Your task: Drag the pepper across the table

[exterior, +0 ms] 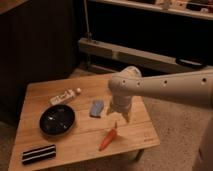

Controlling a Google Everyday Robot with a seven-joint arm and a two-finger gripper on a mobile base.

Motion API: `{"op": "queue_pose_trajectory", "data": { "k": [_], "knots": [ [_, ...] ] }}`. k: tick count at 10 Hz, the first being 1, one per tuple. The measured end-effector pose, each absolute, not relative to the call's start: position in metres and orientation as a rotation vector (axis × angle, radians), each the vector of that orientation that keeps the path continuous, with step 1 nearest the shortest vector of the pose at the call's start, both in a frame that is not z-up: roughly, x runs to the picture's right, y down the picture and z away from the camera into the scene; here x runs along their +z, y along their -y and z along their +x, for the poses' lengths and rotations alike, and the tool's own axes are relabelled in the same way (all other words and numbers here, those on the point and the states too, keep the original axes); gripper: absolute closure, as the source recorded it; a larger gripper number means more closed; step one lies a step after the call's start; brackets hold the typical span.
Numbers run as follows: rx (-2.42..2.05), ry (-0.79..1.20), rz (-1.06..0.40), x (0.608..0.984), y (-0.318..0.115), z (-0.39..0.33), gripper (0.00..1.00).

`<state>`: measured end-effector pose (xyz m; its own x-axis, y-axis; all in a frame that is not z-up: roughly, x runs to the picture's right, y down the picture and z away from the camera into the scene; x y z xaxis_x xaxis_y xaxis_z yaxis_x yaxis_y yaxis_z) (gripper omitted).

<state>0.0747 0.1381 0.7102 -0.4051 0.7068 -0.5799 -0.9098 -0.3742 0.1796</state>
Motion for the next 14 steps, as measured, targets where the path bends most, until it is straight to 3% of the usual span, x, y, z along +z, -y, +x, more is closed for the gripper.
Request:
{"op": "queue_pose_trajectory", "data": {
  "k": [4, 8, 14],
  "knots": [
    [2.015, -0.432, -0.668, 0.697, -0.181, 0.107, 0.35],
    [1.994, -0.379, -0.788, 0.711, -0.204, 0.073, 0.35],
    [1.939, -0.444, -0.767, 0.729, -0.219, 0.041, 0.35]
  ]
}}
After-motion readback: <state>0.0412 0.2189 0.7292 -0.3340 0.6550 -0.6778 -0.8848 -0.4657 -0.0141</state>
